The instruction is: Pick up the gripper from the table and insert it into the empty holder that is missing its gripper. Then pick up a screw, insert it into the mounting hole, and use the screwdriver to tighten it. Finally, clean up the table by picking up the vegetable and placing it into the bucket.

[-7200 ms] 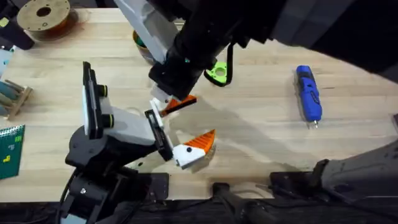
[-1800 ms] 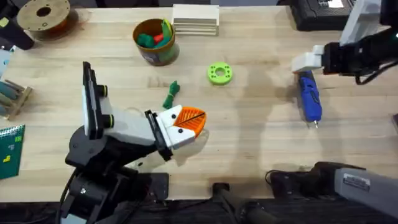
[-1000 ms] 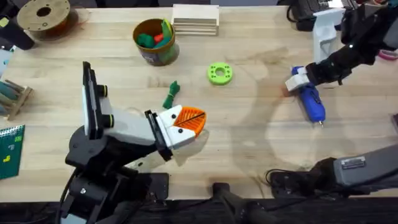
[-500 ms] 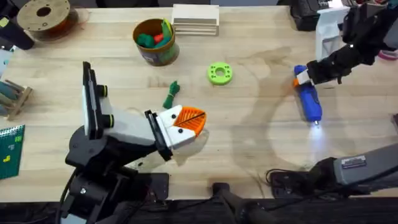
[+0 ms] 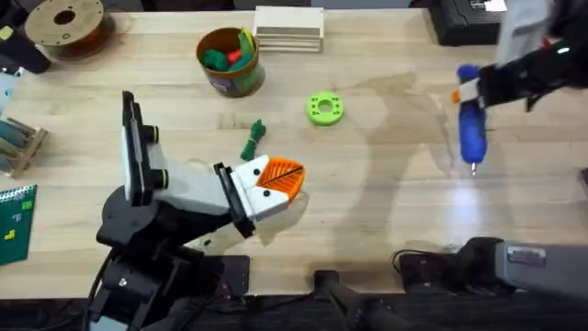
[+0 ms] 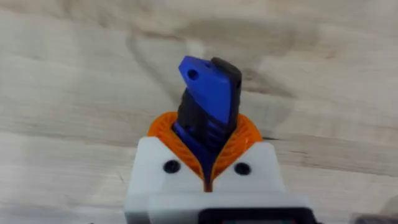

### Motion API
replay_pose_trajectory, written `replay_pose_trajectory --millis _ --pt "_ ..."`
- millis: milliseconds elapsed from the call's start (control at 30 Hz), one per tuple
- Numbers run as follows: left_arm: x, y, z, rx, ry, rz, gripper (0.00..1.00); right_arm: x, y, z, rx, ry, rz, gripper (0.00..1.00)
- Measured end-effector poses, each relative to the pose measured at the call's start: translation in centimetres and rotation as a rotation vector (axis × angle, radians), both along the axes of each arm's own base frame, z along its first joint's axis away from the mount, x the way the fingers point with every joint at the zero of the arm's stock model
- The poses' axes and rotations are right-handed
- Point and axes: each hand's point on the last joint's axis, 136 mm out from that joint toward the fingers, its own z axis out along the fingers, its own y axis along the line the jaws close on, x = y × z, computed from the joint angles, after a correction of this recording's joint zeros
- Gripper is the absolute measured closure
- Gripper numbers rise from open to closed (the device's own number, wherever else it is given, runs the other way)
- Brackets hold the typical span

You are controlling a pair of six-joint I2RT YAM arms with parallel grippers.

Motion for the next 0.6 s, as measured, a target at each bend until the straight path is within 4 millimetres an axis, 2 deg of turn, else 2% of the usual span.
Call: replay_pose_trajectory --millis 233,367,467,600 --pt "0.0 0.0 0.0 0.0 0.0 0.0 0.99 0.1 0.2 10.6 -0.04 -0.361 -0.057 0.971" --pt "0.0 0.0 0.0 0.0 0.0 0.0 0.99 -0.9 1.5 15.8 -0.009 -0.547 -0.044 0.971" --pt "0.0 0.0 0.0 0.0 0.0 0.0 0.99 -1.5 3.3 18.3 0.052 -0.671 0.008 0.971" --pt "0.0 0.0 0.0 0.0 0.0 0.0 0.99 -1.5 6.7 19.5 0.183 -0.826 0.08 0.971"
